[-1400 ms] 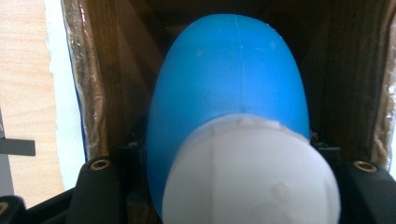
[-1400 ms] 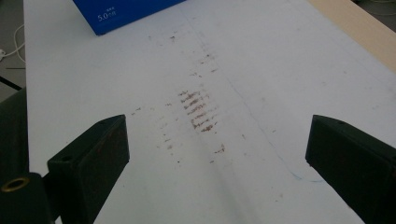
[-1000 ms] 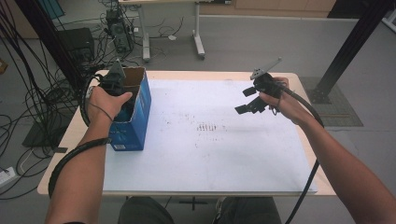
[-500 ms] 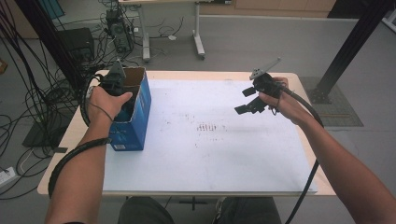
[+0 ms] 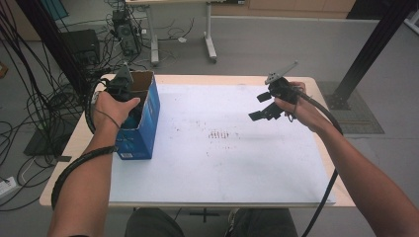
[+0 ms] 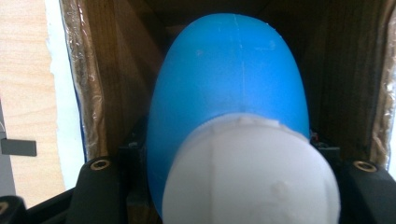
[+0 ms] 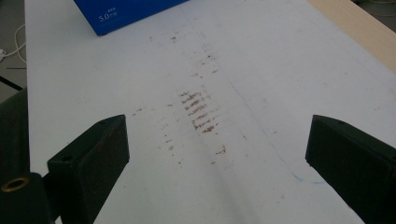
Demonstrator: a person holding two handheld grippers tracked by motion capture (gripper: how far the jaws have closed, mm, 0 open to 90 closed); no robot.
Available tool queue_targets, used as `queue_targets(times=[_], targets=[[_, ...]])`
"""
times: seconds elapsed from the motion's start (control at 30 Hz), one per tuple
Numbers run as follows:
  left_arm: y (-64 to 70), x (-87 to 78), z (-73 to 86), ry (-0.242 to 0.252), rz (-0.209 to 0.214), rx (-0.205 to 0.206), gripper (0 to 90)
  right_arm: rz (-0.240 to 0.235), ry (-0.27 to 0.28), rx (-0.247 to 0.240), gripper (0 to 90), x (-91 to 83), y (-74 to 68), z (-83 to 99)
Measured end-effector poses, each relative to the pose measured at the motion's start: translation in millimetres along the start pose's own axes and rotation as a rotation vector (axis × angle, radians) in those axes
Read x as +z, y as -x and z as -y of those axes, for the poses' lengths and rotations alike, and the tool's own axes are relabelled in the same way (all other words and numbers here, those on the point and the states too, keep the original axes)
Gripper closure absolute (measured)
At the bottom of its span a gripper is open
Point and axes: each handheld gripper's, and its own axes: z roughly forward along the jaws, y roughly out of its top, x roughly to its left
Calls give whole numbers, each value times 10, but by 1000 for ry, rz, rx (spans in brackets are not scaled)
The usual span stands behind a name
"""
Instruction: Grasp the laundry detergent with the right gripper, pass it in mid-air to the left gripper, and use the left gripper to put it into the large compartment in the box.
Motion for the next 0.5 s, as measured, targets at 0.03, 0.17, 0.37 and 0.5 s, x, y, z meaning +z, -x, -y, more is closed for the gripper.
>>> queue_targets(times=[0.03, 0.17, 0.37, 0.5], targets=[[0, 0, 0, 0, 0, 0, 371, 0, -1, 0, 62, -1, -1, 0], [4, -1, 0, -2, -1, 1, 372, -1, 1, -2, 62, 0, -3, 0], [7, -1, 0, -1, -4, 3, 371, -1, 3, -2, 62, -3, -6, 1], [7, 0, -2, 0, -4, 3, 372, 0, 4, -1, 62, -4, -5, 7]])
